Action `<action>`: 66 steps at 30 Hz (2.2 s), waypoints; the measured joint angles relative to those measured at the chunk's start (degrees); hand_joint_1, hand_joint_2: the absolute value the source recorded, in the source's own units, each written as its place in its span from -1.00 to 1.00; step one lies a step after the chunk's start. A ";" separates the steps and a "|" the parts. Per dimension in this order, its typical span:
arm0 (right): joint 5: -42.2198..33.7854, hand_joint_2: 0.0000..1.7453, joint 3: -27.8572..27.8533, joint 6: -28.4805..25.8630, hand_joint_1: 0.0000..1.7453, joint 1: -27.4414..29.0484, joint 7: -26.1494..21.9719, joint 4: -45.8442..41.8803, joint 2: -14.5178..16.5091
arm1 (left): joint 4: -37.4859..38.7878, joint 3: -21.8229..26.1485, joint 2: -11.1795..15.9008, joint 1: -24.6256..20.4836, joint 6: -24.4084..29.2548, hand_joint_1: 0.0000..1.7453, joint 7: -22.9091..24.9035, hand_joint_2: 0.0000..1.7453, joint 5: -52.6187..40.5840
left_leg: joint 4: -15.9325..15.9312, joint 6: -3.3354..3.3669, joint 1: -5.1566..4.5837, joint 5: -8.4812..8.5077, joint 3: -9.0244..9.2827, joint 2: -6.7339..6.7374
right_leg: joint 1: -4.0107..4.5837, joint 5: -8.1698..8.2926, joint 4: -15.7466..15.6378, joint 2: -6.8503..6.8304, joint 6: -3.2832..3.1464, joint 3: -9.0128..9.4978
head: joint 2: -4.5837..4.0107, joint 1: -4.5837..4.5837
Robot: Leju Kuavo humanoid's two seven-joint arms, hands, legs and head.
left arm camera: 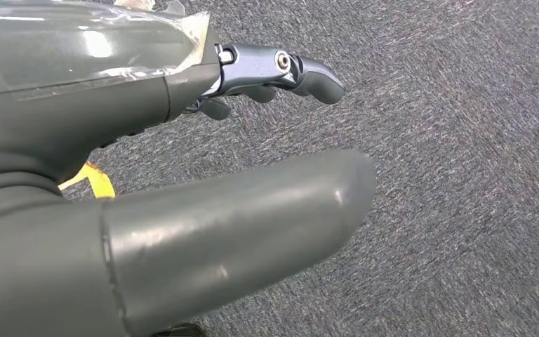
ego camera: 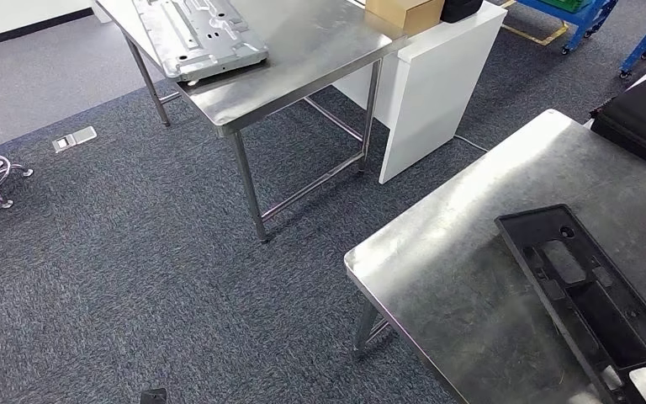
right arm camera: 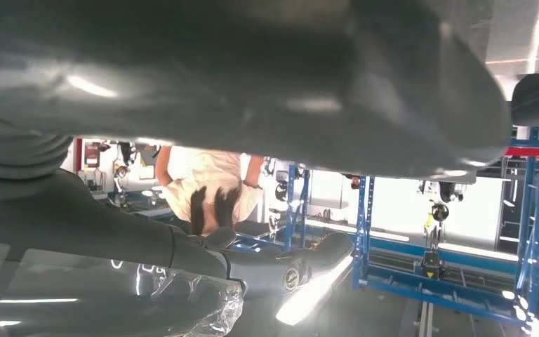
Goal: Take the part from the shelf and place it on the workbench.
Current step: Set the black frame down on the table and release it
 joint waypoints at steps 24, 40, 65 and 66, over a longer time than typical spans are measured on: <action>-7.93 -1.00 3.20 4.22 -1.00 -1.78 8.82 -5.16 -10.88 | 0.00 0.52 -0.74 0.19 0.00 -1.00 0.51 -1.00 0.11 | -0.03 0.02 -0.13 0.00 0.09 0.03 | -0.17 0.00 -0.03 0.04 0.01 0.08 | 0.00 -0.02; -23.80 -1.00 1.78 11.40 -1.00 -11.06 15.76 -2.57 -51.00 | 0.02 3.53 -1.02 0.75 2.41 -1.00 1.35 -1.00 3.32 | -0.32 0.20 -0.50 0.10 0.39 -0.01 | -0.54 0.02 -0.16 -0.02 0.05 0.17 | 0.00 -0.02; -14.35 -1.00 -25.43 40.59 -1.00 -30.14 3.51 6.89 -81.52 | 0.49 6.31 -1.62 2.33 5.26 -1.00 1.89 -1.00 5.68 | -0.79 0.19 -0.46 0.05 0.56 -0.23 | -0.52 -0.07 -0.29 -0.15 0.01 0.26 | 0.00 0.00; -14.08 -1.00 -26.03 40.73 -1.00 -30.67 3.25 6.89 -81.33 | 0.51 6.36 -1.62 2.33 5.29 -1.00 1.87 -1.00 5.72 | -0.80 0.20 -0.47 0.03 0.57 -0.22 | -0.52 -0.07 -0.30 -0.13 0.01 0.26 | 0.00 0.00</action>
